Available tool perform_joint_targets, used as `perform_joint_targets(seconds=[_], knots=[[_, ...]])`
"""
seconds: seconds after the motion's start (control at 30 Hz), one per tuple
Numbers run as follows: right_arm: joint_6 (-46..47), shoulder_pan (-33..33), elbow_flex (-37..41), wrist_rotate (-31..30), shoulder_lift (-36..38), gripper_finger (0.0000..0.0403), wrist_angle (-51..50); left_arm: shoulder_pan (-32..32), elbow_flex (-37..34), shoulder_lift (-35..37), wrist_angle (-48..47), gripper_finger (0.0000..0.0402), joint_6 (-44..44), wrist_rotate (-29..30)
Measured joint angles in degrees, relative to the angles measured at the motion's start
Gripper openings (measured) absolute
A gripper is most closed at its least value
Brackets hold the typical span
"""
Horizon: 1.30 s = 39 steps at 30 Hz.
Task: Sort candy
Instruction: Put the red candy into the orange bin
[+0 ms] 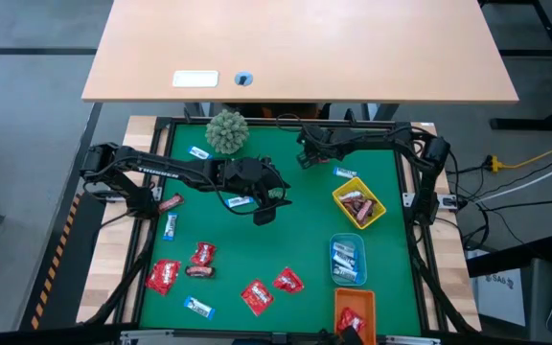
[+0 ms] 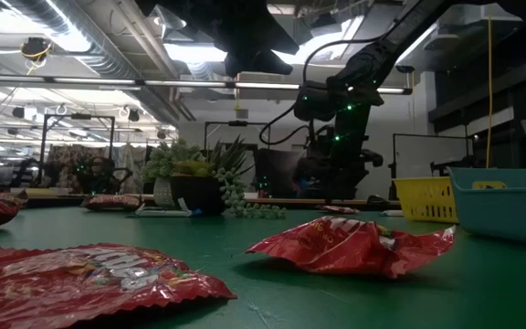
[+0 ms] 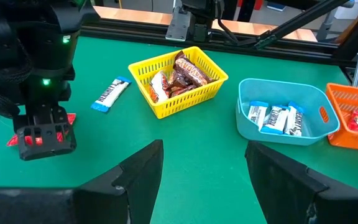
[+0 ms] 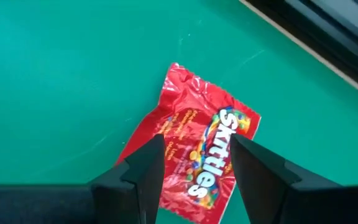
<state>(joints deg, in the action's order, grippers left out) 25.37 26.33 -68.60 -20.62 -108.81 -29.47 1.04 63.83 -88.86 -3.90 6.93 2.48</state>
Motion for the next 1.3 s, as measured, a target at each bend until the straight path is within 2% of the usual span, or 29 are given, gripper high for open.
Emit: perform_joint_targets(seconds=[0.73, 0.9, 1.3], knots=[[-6.41, 0.83, 0.00, -9.81, 0.00, 0.0179, 2.96, 0.01, 0.00, 0.00, 0.02, 0.0224, -0.01, 0.00], [-6.41, 0.85, 0.00, -9.55, 0.00, 0.0179, 2.93, 0.02, 0.00, 0.00, 0.02, 0.0224, -0.01, 0.00], [-6.30, 0.66, 0.00, -2.72, 0.00, 0.0179, 1.11, 0.00, 0.00, 0.00, 0.04, 0.0224, 0.01, 0.00]])
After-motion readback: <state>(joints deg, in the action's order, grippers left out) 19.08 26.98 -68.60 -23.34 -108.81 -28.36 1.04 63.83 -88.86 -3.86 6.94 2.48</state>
